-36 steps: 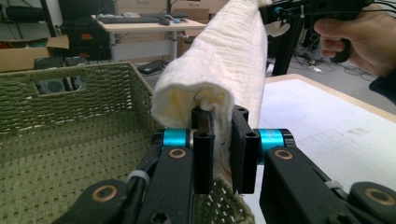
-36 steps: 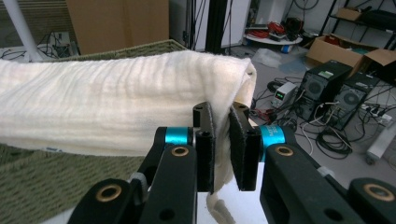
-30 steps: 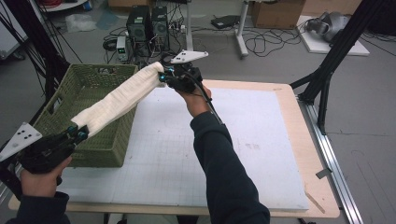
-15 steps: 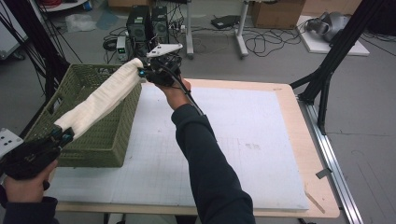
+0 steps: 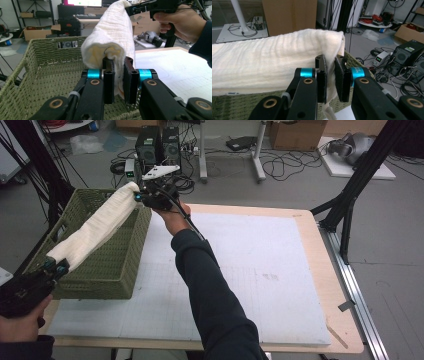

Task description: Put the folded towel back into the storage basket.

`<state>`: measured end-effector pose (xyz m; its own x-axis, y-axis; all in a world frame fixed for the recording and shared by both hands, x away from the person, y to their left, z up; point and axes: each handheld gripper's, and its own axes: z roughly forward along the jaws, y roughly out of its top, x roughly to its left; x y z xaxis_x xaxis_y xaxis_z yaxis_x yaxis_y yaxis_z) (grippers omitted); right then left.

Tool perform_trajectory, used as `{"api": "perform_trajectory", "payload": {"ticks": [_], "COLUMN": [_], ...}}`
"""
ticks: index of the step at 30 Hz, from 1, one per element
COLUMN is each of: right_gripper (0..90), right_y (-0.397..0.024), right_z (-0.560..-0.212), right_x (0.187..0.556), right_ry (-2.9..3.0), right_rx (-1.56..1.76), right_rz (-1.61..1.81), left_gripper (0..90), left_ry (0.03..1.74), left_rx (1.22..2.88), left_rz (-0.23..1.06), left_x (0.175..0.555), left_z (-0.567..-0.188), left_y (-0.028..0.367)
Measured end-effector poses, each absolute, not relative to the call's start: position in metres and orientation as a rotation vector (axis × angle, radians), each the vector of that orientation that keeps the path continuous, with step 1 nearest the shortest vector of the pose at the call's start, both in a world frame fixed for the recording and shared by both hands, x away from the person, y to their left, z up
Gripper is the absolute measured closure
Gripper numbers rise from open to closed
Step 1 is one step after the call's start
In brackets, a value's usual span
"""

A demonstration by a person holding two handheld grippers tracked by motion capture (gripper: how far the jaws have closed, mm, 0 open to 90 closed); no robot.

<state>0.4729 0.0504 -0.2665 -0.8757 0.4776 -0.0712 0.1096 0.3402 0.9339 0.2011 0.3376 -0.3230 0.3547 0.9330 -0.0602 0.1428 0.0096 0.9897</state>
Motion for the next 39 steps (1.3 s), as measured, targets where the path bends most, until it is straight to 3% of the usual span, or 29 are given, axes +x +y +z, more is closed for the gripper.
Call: {"api": "perform_trajectory", "payload": {"ticks": [26, 39], "right_gripper": [81.7, 81.7], "right_y": [0.113, 0.119], "right_z": [-0.268, -0.274], "right_x": [0.489, 0.501], "right_ry": [2.306, 2.296], "right_rx": [0.495, 0.559], "right_rz": [1.533, 1.517], "left_gripper": [81.1, 81.1], "left_ry": [1.139, 1.166], "left_rx": [1.387, 1.390], "left_rz": [0.909, 0.910], "left_x": [0.204, 0.221], "left_z": [-0.333, -0.339], "left_y": [0.370, 0.372]}}
